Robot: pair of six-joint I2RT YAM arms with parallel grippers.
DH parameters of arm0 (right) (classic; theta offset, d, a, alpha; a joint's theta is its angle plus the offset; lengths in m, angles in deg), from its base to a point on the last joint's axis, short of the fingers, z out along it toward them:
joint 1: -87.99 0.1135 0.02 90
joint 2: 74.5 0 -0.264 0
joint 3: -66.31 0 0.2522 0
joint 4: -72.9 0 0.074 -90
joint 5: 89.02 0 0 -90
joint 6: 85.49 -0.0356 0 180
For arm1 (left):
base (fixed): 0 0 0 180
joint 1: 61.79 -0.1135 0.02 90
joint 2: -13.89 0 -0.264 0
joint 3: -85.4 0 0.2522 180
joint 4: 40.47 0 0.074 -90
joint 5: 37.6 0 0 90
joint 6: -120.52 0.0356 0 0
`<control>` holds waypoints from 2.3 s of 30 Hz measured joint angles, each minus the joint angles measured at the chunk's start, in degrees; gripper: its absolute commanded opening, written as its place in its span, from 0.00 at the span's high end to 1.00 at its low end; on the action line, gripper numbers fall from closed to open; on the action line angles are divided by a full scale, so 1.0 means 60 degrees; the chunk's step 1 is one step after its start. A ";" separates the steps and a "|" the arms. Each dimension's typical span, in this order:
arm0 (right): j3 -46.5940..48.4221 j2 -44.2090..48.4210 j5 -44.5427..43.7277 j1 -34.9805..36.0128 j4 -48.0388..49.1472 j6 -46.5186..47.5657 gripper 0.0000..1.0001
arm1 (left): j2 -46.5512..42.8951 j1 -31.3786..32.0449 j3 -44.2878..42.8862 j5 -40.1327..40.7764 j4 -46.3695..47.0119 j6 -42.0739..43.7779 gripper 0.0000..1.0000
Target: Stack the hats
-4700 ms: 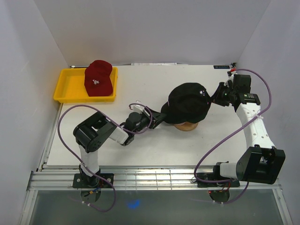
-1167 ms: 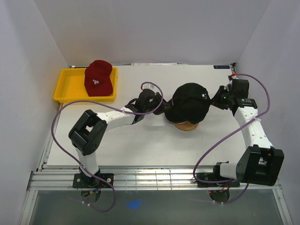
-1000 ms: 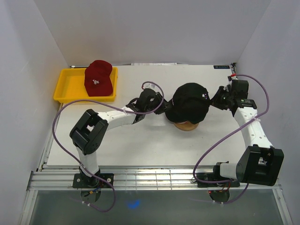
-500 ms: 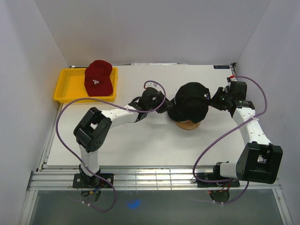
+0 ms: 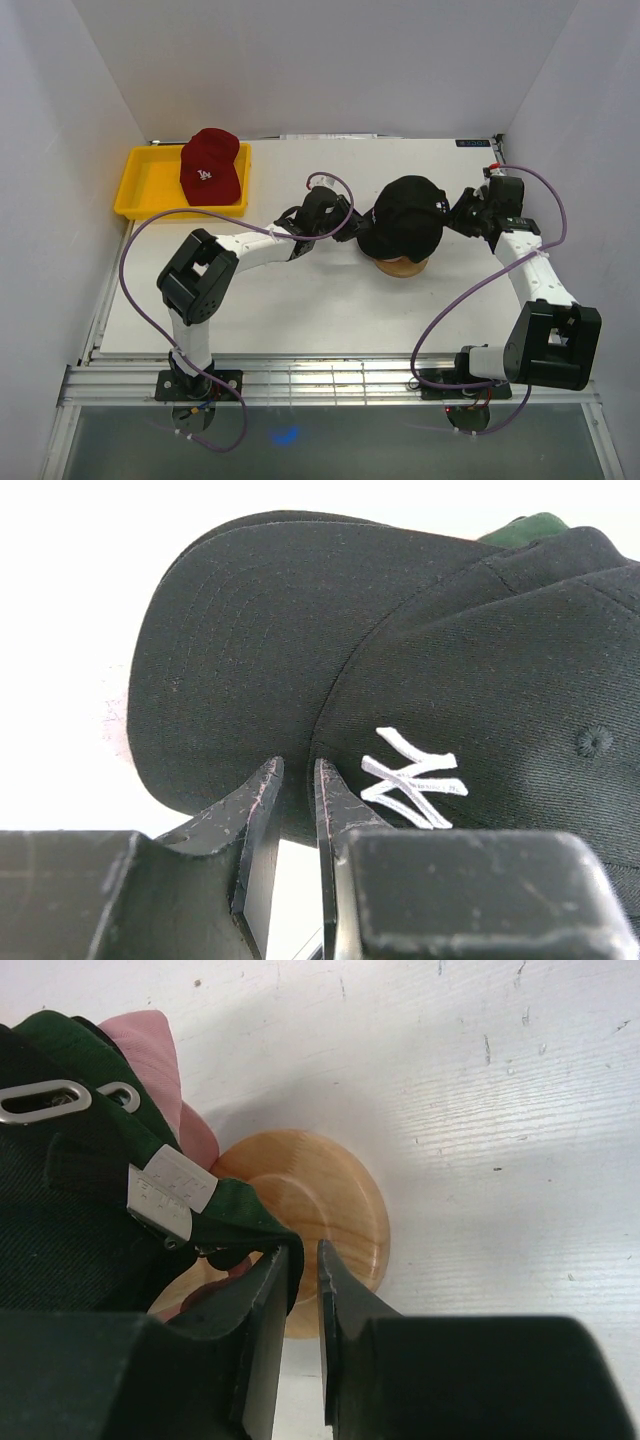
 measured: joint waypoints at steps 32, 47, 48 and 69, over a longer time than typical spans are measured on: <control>0.0539 0.0459 -0.0546 -0.0200 -0.1344 -0.0058 0.29 | 0.0047 0.0102 -0.0069 0.0368 -0.1865 0.0423 0.71; 0.1483 0.1071 -0.0667 -0.0200 -0.2197 -0.0259 0.18 | -0.0095 0.0102 -0.0189 0.0685 -0.2736 0.0783 0.70; 0.1494 0.1107 -0.0707 -0.0204 -0.2251 -0.0273 0.18 | -0.0131 0.0102 -0.0197 0.0707 -0.2765 0.0809 0.70; 0.2506 0.1566 -0.0980 -0.1078 -0.3191 -0.0280 0.08 | -0.1570 -0.0382 -0.1490 0.1541 -0.4666 0.2237 0.54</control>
